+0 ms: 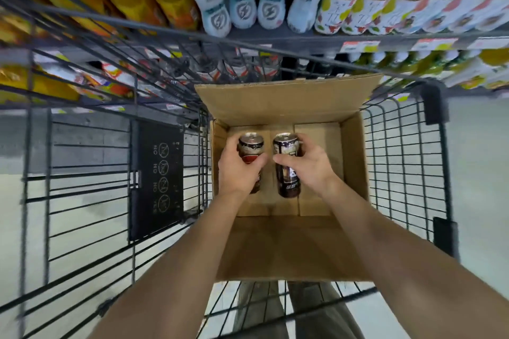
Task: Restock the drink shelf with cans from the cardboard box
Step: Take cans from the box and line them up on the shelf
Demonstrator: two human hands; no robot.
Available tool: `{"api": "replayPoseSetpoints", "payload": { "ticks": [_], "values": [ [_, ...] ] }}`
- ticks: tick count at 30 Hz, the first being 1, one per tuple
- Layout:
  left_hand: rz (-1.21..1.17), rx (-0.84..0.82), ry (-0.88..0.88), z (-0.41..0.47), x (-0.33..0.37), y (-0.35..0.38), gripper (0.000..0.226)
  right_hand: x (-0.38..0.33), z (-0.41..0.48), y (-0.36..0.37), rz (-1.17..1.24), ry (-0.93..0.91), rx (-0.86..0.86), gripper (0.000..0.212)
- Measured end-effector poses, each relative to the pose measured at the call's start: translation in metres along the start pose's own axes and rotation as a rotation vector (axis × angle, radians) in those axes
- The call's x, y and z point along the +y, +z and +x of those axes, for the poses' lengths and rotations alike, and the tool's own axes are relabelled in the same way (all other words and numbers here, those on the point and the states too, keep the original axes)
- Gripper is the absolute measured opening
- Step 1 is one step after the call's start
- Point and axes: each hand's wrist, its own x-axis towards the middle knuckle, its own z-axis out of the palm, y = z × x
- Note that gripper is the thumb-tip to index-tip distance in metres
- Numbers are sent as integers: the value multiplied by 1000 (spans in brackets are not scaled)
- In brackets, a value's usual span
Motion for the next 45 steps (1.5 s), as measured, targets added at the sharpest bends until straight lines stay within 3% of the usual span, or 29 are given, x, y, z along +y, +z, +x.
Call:
{"api": "replayPoseSetpoints", "payload": {
  "ticks": [7,10,14,21,25,33,40,45],
  "values": [
    [-45,-14,296,-58,93,-53,61,-80,-92,-54,5,-243,145,87],
    [-73,-16,390,-89,138,-72,61,-112,-135,-82,55,-321,220,70],
    [-92,-78,530,-130,203,-85,62,-152,-187,-125,123,-381,325,81],
    [-133,-151,735,-192,317,-80,69,-196,-264,-217,168,-494,483,75],
    [-126,-169,850,-232,375,-52,64,-201,-303,-283,167,-554,571,83],
    [-130,-184,1002,-341,474,52,64,-186,-387,-442,162,-653,662,63],
    [-164,-189,1059,-435,538,145,59,-164,-443,-574,134,-697,719,80],
    [-134,-164,1085,-477,576,187,63,-160,-457,-648,151,-731,745,103]
  ]
}}
